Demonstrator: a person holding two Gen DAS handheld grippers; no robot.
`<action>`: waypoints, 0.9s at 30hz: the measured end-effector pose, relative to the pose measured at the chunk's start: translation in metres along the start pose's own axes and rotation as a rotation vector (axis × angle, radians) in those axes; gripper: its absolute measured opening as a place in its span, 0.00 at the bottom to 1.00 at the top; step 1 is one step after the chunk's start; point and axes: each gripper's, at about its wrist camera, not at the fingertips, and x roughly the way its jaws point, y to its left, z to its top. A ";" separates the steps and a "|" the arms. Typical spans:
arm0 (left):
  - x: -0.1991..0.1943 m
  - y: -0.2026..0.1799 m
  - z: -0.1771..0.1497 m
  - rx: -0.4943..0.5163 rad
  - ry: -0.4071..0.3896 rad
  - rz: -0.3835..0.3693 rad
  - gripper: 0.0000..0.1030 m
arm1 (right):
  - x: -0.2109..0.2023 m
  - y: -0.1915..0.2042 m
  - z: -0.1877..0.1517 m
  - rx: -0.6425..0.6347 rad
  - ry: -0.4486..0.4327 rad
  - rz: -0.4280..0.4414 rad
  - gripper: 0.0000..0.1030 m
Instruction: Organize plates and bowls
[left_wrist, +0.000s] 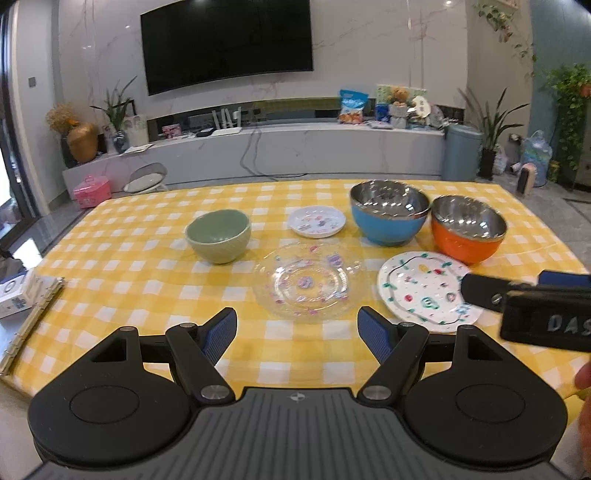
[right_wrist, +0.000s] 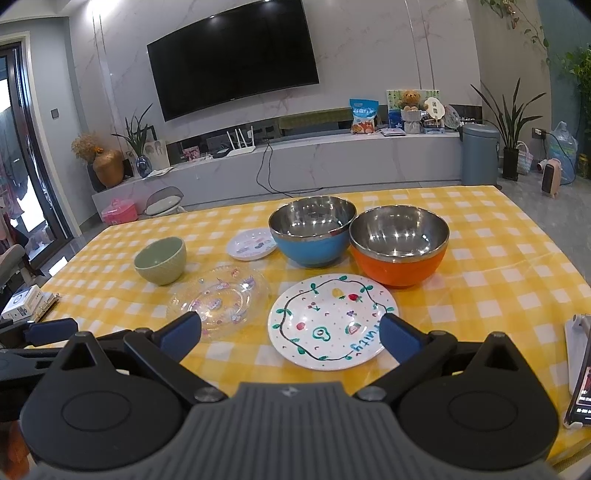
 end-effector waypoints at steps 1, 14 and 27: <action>0.000 0.000 0.002 0.000 -0.003 -0.010 0.85 | 0.001 0.000 0.000 -0.002 0.004 0.000 0.98; 0.029 0.017 0.046 -0.048 0.016 -0.085 0.79 | 0.033 -0.002 0.027 0.053 0.089 0.043 0.97; 0.089 0.056 0.078 -0.048 0.132 -0.126 0.56 | 0.104 0.028 0.046 -0.026 0.102 0.079 0.89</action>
